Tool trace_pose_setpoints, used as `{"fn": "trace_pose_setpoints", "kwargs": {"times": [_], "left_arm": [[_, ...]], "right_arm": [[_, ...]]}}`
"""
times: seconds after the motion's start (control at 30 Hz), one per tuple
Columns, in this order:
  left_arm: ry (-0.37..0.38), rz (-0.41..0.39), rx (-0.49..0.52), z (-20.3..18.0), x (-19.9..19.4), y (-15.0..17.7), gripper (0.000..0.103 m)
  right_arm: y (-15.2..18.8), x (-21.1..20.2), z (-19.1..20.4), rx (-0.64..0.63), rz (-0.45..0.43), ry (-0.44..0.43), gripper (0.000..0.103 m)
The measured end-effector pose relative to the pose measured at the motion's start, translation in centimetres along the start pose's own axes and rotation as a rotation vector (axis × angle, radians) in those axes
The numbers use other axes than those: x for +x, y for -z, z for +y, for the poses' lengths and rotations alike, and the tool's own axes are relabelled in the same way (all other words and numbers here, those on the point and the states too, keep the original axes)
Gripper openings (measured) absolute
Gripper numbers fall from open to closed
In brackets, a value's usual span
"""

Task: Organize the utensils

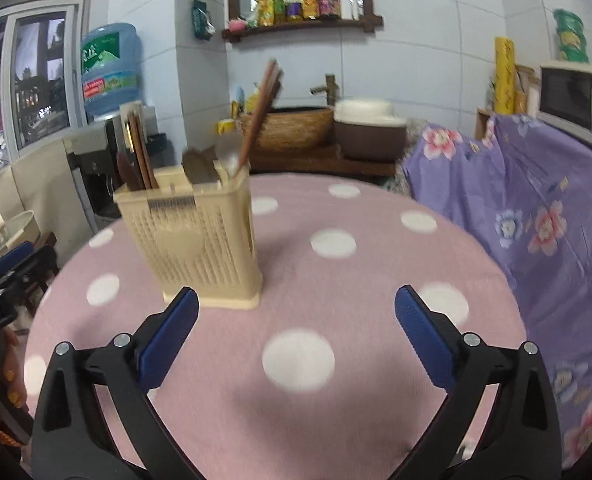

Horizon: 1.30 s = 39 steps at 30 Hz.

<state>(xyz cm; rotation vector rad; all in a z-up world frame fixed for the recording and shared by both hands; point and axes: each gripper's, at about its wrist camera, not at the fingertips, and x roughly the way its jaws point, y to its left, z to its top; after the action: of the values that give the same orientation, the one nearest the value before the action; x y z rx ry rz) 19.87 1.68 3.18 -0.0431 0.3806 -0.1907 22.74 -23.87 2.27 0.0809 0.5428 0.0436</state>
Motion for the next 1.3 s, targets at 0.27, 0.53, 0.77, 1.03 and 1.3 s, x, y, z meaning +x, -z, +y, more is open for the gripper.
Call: {"fn": "trace_pose_setpoints", "kwargs": {"times": [0.27, 0.53, 0.77, 1.03, 1.3], "left_arm": [[-0.014, 0.011, -0.053, -0.8, -5.9, 5.1, 0.098], [-0.065, -0.05, -0.043, -2.3, -12.5, 8.0, 0.098], [-0.081, -0.103, -0.072, -2.5, -17.0, 9.0, 0.098], [-0.061, -0.134, -0.02, -3.8, -18.3, 9.1, 0.098], [-0.061, -0.132, -0.029, -3.8, -18.4, 9.4, 0.098]], "right_arm": [[9.6, -5.4, 0.8, 0.046, -0.01, -0.017, 0.097], [11.8, -12.8, 3.9, -0.002, -0.099, -0.111, 0.097], [13.3, -18.3, 6.2, -0.064, -0.221, -0.136, 0.097], [13.3, -19.3, 7.0, -0.097, -0.241, -0.141, 0.097], [13.3, -19.3, 6.7, -0.083, -0.245, -0.134, 0.097]]}}
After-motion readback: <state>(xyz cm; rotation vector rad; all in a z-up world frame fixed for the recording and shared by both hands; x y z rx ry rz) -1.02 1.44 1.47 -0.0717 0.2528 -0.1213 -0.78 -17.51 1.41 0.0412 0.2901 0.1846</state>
